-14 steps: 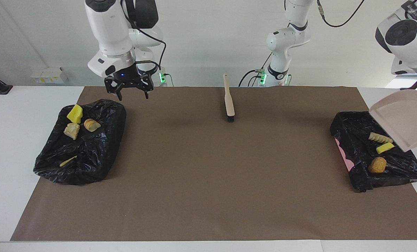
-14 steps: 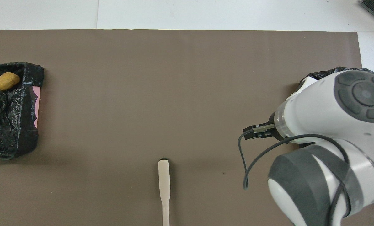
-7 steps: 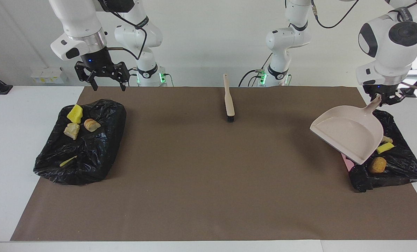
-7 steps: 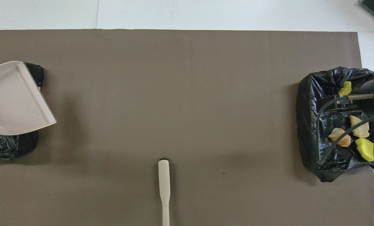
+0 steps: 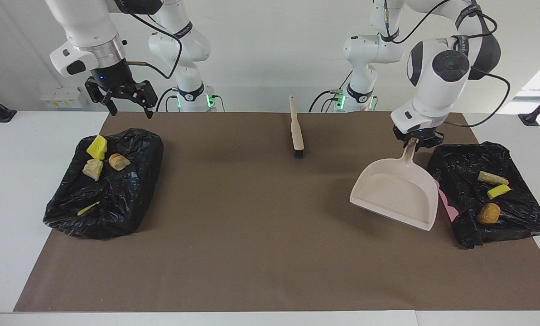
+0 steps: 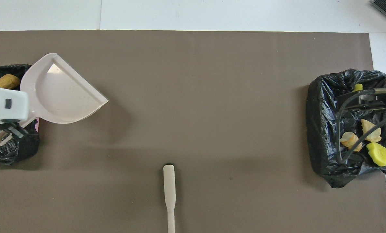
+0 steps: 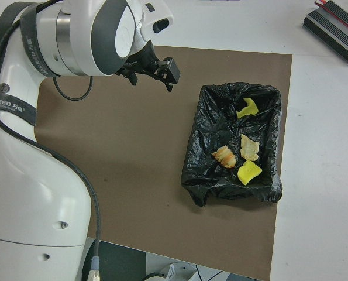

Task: Sweep and dump trash in bin
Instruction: 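Return the empty dustpan to the table center with the left gripper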

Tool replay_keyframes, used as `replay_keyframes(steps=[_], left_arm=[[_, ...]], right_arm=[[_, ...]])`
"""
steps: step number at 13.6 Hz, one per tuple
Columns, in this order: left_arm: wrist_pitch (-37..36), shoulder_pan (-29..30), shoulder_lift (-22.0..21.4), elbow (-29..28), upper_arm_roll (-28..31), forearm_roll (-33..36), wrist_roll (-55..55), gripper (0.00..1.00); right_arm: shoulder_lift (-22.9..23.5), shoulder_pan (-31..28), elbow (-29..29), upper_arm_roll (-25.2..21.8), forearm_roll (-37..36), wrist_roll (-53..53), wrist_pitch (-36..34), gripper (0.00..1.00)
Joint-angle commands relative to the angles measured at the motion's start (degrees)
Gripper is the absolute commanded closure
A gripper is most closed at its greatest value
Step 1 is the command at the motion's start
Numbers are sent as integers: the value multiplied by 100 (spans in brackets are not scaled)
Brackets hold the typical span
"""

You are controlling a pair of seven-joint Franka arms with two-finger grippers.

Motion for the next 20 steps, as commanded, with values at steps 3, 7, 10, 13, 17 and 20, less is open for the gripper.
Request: replay_keyframes(steps=[3,7,10,13,17,20], left_arm=[[69,-825,588,655,117,-718,-1614,100],[796,-1495,1504,1150,117,-1120,-3101,100],[1026,-1794,1811,1176,117,-1272,-3455,100],[1334,-1996,1961,1141,126,-1334,-3586,100],[1492,-2032,1979,1088,117,-1483,-3728,100],[1642,-2146,1989,826,117,-1492,-4035,100]], right_arm=[[-177,-51,-172,64,37,43,-49,0],[-177,-77,-172,55,28,42,-49,0],[-177,-78,-172,55,28,43,-49,0],[-177,-78,-172,55,28,42,-49,0],[-177,-78,-172,55,28,42,-40,0],[-177,-78,-172,55,28,42,-49,0]])
